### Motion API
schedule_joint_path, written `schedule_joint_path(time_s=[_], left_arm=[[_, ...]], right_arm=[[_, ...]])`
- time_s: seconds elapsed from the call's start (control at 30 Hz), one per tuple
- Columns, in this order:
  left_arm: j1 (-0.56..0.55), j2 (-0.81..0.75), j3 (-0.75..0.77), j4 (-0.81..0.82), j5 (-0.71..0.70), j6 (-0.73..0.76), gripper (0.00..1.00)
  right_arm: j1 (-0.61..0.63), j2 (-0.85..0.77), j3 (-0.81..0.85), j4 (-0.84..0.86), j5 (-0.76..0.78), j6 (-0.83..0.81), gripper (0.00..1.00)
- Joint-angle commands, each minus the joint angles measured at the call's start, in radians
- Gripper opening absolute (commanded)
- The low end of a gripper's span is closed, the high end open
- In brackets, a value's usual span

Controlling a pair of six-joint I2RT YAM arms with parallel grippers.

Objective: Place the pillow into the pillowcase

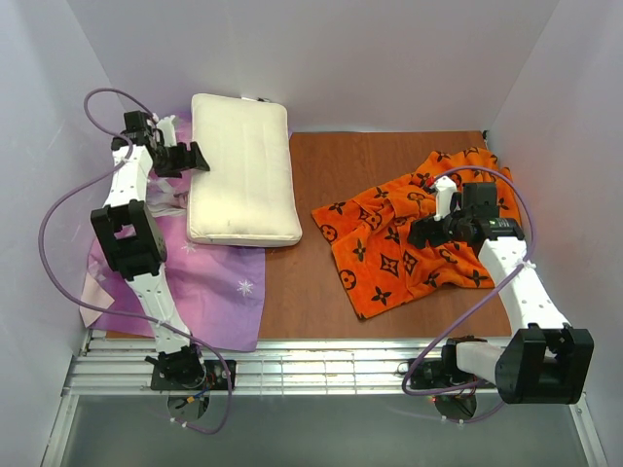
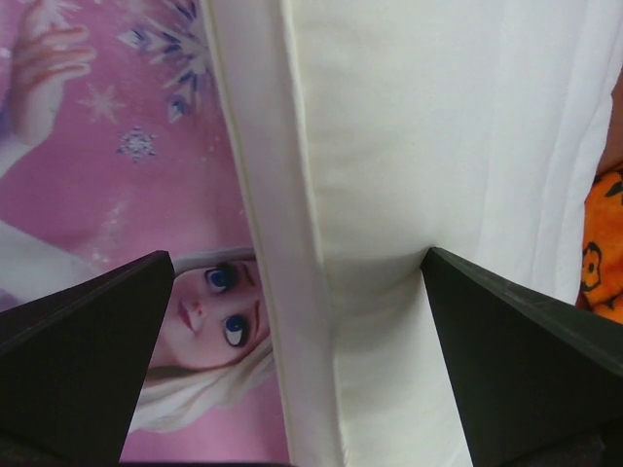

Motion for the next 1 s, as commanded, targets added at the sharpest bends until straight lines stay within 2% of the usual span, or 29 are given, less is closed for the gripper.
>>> schedule_joint_path(time_s=[0.0,0.13,0.27,0.3,0.37,0.4,0.43,0.47,0.5,0.53,0.57,0.6,0.67,0.73,0.8,0.87,0.9,0.97], left_arm=[[-0.020,-0.005,-0.070,0.058,0.108,-0.033,0.98],[-0.045,0.029,-0.105,0.114,0.173,-0.065,0.98],[-0.074,0.062,-0.091,0.126,0.178,-0.065,0.98],[-0.081,0.067,-0.072,0.112,0.184,-0.053,0.87],[-0.085,0.079,-0.036,0.079,0.236,-0.016,0.58],[-0.085,0.081,0.014,0.038,0.241,-0.007,0.24],[-0.083,0.087,0.059,0.008,0.247,0.010,0.07],[-0.085,0.090,0.103,-0.072,0.279,0.035,0.00],[-0.085,0.090,0.148,-0.114,0.292,0.061,0.00],[-0.085,0.085,0.263,-0.168,0.324,0.125,0.00],[-0.085,0.081,0.319,-0.290,0.360,0.185,0.00],[-0.085,0.070,0.384,-0.344,0.437,0.235,0.00],[-0.083,-0.015,0.464,-0.461,0.494,0.370,0.00],[-0.083,-0.124,0.420,-0.475,0.536,0.470,0.00],[-0.085,-0.308,0.273,-0.477,0.530,0.541,0.00],[-0.086,-0.428,0.106,-0.480,0.507,0.654,0.00],[-0.086,-0.555,0.044,-0.478,0.496,0.688,0.00],[-0.088,-0.682,-0.072,-0.480,0.453,0.795,0.00]], right_arm=[[-0.003,0.006,0.035,-0.005,-0.022,0.002,0.99],[-0.005,0.013,0.047,-0.011,-0.029,0.005,0.99],[-0.003,0.022,0.050,-0.014,-0.033,0.005,0.99],[-0.003,0.022,0.049,-0.014,-0.032,0.005,0.99],[-0.003,0.024,0.043,-0.012,-0.030,-0.001,0.99],[-0.003,0.026,0.040,-0.011,-0.033,-0.004,0.99],[-0.005,0.027,0.035,-0.009,-0.035,-0.006,0.99],[-0.003,0.029,0.035,-0.009,-0.036,-0.007,0.99],[-0.003,0.030,0.032,-0.008,-0.041,-0.010,0.99],[-0.003,0.033,0.029,-0.006,-0.044,-0.010,0.99],[-0.003,0.033,0.027,-0.006,-0.047,-0.013,0.98],[-0.003,0.035,0.024,-0.006,-0.053,-0.017,0.99],[-0.005,0.035,0.018,-0.003,-0.056,-0.023,0.99],[-0.003,0.033,0.012,0.003,-0.061,-0.030,0.99],[-0.003,0.033,0.006,0.006,-0.068,-0.033,0.99],[-0.003,0.032,0.004,0.008,-0.075,-0.033,0.99],[-0.003,0.032,0.003,0.009,-0.082,-0.033,0.99],[-0.005,0.030,0.000,0.009,-0.090,-0.030,0.99]])
